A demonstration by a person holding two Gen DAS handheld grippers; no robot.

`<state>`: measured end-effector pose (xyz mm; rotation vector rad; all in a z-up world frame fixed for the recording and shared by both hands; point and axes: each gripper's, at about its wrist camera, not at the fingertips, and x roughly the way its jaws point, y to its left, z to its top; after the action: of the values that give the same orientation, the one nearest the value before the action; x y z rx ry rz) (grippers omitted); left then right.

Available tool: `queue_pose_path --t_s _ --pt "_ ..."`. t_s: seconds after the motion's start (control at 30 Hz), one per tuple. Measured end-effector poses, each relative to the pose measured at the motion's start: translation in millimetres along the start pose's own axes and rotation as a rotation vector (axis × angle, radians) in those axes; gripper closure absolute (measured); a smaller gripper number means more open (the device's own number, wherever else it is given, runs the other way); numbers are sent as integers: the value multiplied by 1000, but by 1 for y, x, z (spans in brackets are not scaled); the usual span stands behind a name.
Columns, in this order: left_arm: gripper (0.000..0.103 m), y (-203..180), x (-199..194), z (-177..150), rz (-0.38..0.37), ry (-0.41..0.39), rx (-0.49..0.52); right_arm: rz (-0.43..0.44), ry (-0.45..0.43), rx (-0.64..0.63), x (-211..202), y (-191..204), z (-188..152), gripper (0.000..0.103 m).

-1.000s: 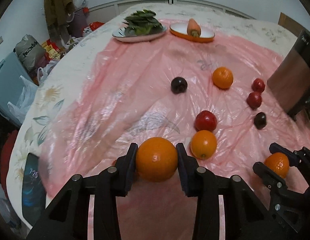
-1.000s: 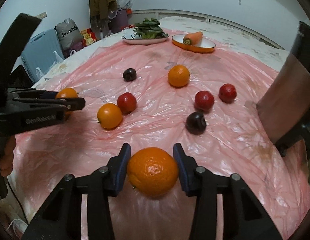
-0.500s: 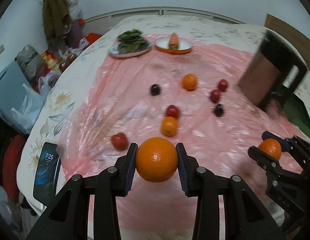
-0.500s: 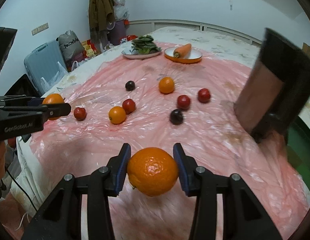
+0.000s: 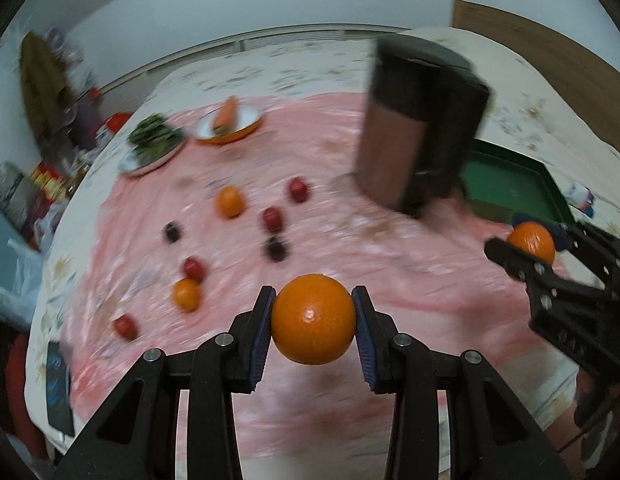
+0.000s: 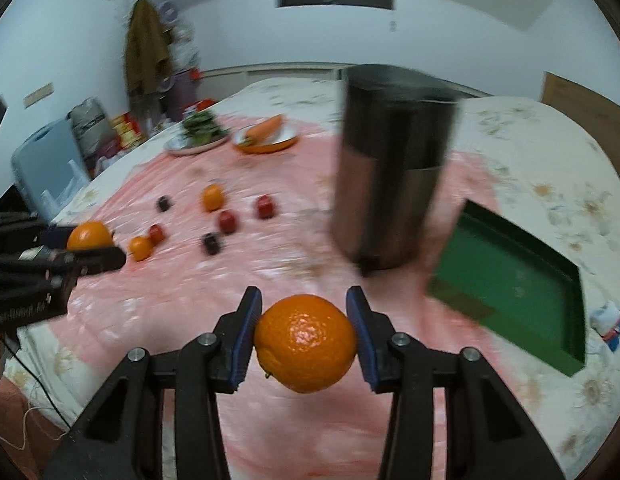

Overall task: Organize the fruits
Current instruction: 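Carry the orange in the left tool into the green tray while the right tool carries its orange there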

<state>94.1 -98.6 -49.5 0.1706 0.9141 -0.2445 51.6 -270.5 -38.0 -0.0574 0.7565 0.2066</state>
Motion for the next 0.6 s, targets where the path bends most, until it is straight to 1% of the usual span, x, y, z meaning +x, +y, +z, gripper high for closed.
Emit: queue_pose_path --t_s 0.07,0.37,0.47,0.53,0.6 --pt "70 -29 2 12 -22 -7 33 -28 -5 17 -5 -24 0 36" --pt "70 -139 10 60 -132 -46 115 -187 -36 107 -27 -143 3 36" --pt "70 -174 23 76 -161 -50 135 -238 -38 145 -32 -187 0 36" --pt "70 -191 32 85 -172 -46 140 -267 -33 166 -32 -210 -4 36" --pt "70 -212 48 94 -170 -46 155 -289 -17 202 -28 -238 -10 36"
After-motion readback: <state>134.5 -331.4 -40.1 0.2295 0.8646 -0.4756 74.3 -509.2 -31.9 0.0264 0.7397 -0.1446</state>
